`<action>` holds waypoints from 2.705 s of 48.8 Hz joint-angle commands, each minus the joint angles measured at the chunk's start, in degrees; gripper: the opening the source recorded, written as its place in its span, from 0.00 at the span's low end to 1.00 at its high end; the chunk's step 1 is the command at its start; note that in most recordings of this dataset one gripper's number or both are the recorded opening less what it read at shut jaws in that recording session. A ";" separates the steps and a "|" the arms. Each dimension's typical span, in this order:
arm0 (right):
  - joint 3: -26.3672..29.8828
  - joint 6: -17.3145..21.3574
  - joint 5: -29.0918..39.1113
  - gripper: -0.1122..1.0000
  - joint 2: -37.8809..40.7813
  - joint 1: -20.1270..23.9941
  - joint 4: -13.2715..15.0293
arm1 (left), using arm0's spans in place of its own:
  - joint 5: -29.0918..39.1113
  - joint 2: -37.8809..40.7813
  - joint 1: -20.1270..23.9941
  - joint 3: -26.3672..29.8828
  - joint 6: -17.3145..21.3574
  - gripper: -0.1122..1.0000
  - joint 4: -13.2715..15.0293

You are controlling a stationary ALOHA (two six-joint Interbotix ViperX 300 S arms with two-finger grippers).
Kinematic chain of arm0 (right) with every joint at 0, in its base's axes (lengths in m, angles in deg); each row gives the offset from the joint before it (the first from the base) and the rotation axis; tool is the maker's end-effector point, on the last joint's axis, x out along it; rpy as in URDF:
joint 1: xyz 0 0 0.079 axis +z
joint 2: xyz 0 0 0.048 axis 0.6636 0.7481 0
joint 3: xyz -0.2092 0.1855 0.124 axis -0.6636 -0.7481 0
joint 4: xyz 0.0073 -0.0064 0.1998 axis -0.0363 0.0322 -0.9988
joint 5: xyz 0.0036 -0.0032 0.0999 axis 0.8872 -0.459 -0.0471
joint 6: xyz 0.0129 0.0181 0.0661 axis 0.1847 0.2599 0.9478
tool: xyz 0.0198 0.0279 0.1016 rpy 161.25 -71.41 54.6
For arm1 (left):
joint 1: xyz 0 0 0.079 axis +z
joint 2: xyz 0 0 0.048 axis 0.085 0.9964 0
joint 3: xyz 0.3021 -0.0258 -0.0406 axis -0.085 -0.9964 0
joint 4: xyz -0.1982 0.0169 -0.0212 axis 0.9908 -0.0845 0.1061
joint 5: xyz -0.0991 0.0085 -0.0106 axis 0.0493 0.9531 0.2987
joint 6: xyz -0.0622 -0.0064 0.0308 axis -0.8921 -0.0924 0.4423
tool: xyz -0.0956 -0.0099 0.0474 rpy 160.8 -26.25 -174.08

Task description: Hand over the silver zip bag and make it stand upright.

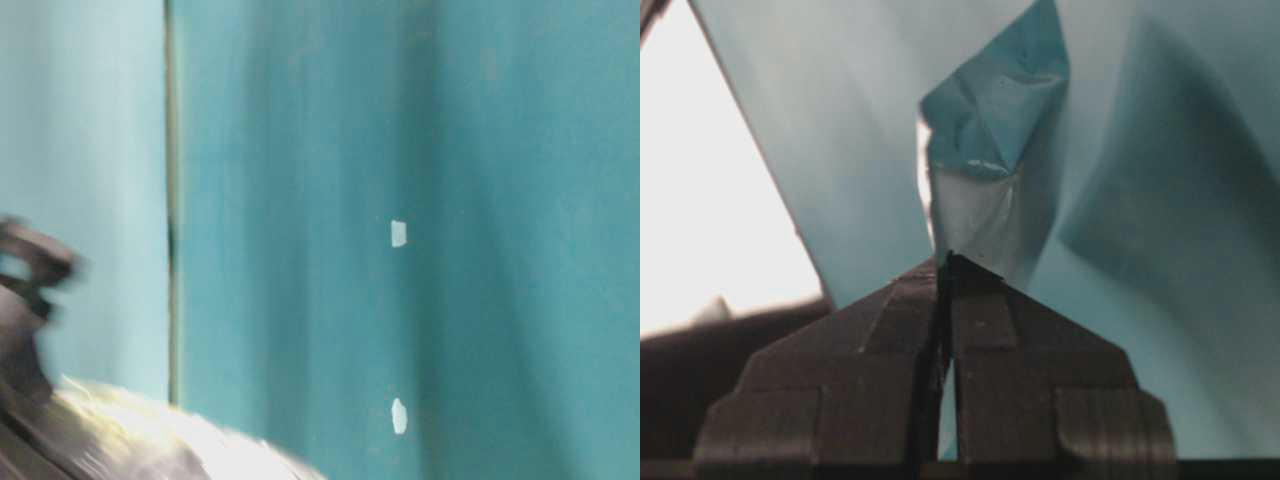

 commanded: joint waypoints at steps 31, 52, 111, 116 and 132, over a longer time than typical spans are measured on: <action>15.82 -6.68 35.51 0.11 -0.09 -2.81 20.48 | -0.62 0.79 0.00 1.14 0.00 0.10 -0.18; 20.83 -18.37 41.75 0.11 2.29 1.23 34.28 | -0.35 0.79 0.18 1.23 -0.09 0.10 -0.18; 11.51 -21.09 33.75 0.11 2.20 3.16 37.79 | -0.79 7.56 1.76 -1.05 -8.09 0.10 -0.18; 11.51 -21.09 33.40 0.11 2.20 3.08 37.79 | -0.97 8.35 1.76 -1.41 -11.87 0.10 -0.18; 11.43 -21.09 33.22 0.11 2.11 3.16 37.79 | -10.37 15.38 0.97 -2.81 -15.38 0.10 -0.18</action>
